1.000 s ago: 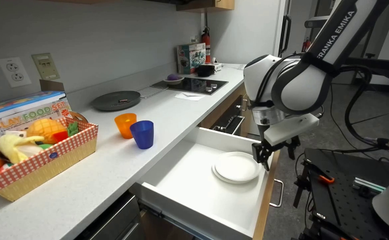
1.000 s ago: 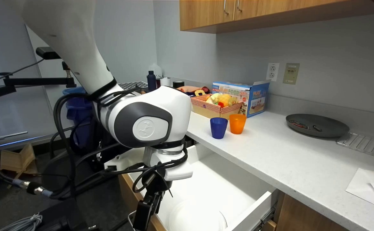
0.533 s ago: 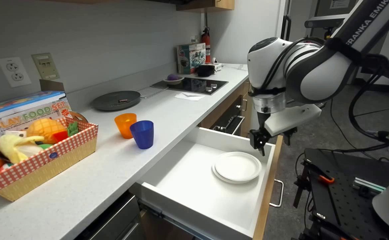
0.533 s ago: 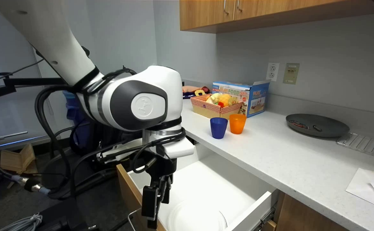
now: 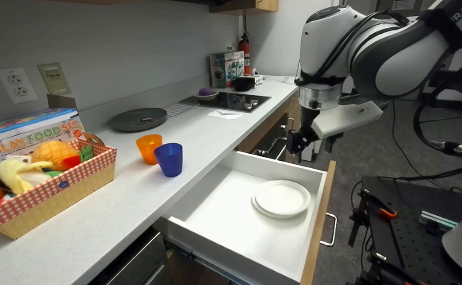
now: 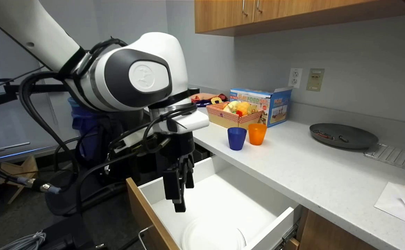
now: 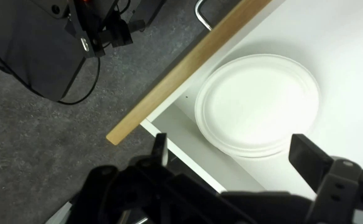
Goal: Open the drawer on the left
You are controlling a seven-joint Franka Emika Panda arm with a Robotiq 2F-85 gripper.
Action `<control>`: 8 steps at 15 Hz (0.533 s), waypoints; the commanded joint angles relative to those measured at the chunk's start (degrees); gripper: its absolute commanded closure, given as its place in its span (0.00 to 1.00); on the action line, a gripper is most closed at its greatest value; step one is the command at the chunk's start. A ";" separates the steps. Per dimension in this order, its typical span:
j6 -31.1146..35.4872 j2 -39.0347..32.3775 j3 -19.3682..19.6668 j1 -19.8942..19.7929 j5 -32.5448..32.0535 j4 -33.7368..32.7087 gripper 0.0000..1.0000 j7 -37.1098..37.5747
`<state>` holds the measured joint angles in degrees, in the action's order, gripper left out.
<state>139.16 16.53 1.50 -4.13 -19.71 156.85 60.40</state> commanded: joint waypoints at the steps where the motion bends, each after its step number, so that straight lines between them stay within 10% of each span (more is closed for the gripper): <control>1: 3.61 5.05 -0.98 -0.92 3.02 0.26 0.00 -4.58; 8: 10.90 10.21 1.03 1.01 17.13 2.91 0.00 -19.00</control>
<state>148.14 22.53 1.33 -4.07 -9.07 156.89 48.55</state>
